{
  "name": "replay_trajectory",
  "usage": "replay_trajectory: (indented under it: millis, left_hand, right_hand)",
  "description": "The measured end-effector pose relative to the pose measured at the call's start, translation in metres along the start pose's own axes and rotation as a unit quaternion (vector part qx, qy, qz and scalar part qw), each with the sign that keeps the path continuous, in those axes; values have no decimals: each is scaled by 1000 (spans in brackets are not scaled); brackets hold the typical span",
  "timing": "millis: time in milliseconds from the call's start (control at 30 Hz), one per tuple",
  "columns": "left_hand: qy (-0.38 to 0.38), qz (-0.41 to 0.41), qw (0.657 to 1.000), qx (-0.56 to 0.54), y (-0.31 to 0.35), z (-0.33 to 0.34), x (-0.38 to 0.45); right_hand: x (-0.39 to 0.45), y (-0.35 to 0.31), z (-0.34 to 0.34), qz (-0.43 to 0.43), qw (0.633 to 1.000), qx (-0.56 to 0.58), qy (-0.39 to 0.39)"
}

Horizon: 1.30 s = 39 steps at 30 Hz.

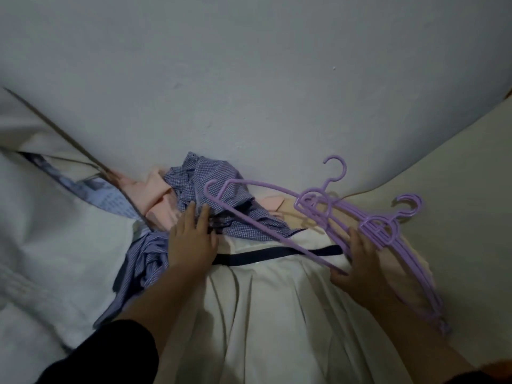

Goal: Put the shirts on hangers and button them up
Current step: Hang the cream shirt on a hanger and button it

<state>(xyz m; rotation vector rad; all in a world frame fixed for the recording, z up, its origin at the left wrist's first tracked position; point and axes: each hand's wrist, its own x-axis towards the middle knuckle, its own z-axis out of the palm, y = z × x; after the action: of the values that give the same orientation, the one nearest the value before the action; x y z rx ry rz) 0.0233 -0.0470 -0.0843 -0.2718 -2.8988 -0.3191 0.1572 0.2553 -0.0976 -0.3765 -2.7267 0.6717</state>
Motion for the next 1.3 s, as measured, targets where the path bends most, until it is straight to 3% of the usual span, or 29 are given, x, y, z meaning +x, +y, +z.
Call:
replay_trajectory:
  millis: [167,400,533,767,933,1300]
  left_hand:
    - [39,-3,997,-73,-26,-10,-49]
    - [61,-25,994,-92,-35,-23,-68]
    - [-18,-122,985,-118,-29,-30,-78]
    - [-100,-100,948,-284,-15,-52,-77]
    - [-191,-103,947,-237,-9,-73,-68]
    - [-11,-105,964,-244,-19,-116,-51]
  right_hand:
    - [-12,11,-3,-16,994,-63,-86]
    - [-25,10,-26,-55,988,-92,-110]
    - [-31,8,-33,-51,986,-93,-127]
    - [-44,7,-45,-44,986,-85,-137]
    - [-51,5,-52,-37,984,-97,-147]
    - [-51,-9,-49,-24,976,-153,-151]
